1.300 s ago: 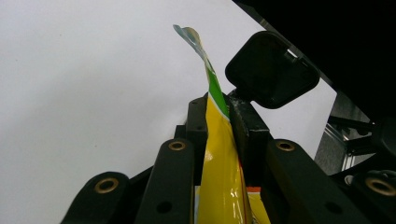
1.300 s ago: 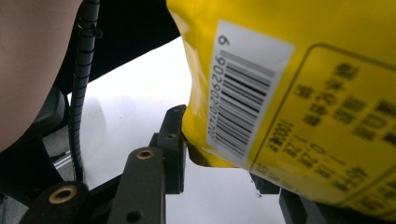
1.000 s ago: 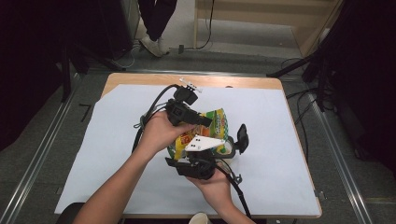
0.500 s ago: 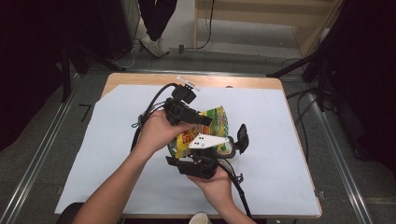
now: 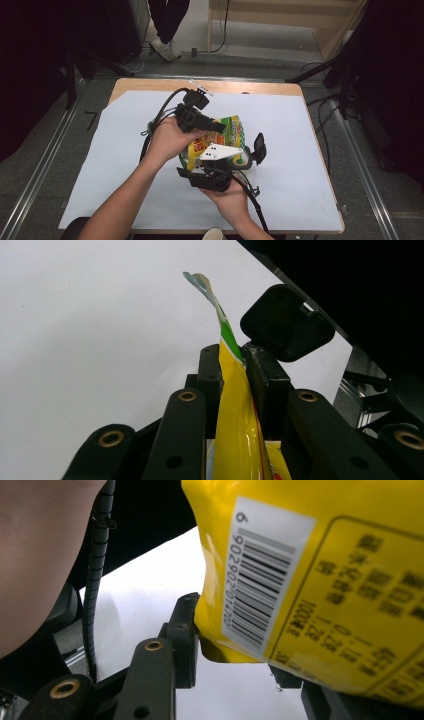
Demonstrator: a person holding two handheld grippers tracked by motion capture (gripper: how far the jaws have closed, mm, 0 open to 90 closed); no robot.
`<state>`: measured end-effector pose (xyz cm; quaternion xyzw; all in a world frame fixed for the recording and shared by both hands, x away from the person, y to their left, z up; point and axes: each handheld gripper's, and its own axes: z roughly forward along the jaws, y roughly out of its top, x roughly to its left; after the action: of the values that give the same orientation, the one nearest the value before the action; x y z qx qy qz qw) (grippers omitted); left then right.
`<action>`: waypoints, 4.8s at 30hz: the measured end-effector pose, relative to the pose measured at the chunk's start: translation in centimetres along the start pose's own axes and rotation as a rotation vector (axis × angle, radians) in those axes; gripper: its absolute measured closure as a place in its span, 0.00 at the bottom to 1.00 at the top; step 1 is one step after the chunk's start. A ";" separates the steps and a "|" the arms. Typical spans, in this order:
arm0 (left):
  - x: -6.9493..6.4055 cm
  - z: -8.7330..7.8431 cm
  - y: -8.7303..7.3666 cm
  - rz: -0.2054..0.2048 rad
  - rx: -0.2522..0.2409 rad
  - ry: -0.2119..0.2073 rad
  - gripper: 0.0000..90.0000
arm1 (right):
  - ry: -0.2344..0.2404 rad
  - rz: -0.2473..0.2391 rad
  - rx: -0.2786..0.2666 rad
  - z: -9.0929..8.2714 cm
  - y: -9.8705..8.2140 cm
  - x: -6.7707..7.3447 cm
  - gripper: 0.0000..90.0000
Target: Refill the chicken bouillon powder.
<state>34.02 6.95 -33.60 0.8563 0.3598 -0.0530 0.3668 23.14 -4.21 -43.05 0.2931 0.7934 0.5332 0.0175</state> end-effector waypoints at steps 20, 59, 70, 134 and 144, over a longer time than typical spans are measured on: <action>0.4 0.1 0.9 0.006 0.015 0.030 0.88 | -0.001 0.025 0.019 0.8 0.9 -0.6 0.70; -0.1 -0.6 -0.3 0.035 -0.027 0.033 0.88 | -0.046 -0.059 0.031 1.2 0.4 0.4 0.69; -0.4 -0.7 -0.5 0.046 -0.035 0.043 0.88 | -0.060 -0.077 0.028 1.4 0.3 0.8 0.71; -0.4 0.7 0.8 0.042 0.025 0.020 0.87 | -0.034 -0.008 0.008 0.8 0.1 -0.1 0.73; -0.2 0.8 1.0 0.031 0.032 0.012 0.87 | -0.039 -0.009 0.013 0.6 0.2 -0.2 0.73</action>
<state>34.64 5.78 -33.55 0.8677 0.3477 -0.0479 0.3519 23.57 -3.74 -43.22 0.2998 0.7977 0.5222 0.0336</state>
